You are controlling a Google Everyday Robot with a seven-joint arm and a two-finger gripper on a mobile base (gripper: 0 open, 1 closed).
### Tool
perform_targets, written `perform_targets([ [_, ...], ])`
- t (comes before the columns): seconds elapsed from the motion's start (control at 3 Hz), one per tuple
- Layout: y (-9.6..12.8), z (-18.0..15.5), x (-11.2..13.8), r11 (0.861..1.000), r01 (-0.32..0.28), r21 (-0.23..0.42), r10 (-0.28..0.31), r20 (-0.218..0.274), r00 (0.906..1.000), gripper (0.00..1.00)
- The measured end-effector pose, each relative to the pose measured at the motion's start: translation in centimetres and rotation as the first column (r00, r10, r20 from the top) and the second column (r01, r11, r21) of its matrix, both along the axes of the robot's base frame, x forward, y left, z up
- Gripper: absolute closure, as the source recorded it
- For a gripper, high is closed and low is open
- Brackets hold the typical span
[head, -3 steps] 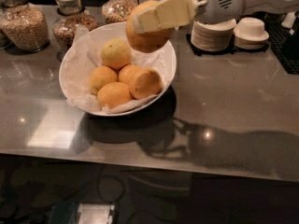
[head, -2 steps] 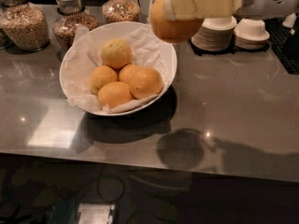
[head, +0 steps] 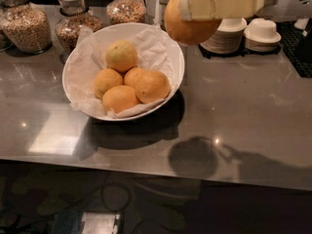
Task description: Pick orange from white bowl
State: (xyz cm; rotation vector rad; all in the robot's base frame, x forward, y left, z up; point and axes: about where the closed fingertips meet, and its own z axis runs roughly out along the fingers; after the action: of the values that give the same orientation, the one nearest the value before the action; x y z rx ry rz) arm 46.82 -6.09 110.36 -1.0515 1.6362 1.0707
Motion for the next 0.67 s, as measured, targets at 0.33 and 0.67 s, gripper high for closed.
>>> perform_targets([
  [0.33,1.8,-2.4,0.0,0.997,0.009,-0.075,-0.011,-0.019,0.9998,1.0],
  [0.67,3.2,-4.9,-0.4,0.993,0.019,-0.121,-0.024,-0.045,0.9987,1.0],
])
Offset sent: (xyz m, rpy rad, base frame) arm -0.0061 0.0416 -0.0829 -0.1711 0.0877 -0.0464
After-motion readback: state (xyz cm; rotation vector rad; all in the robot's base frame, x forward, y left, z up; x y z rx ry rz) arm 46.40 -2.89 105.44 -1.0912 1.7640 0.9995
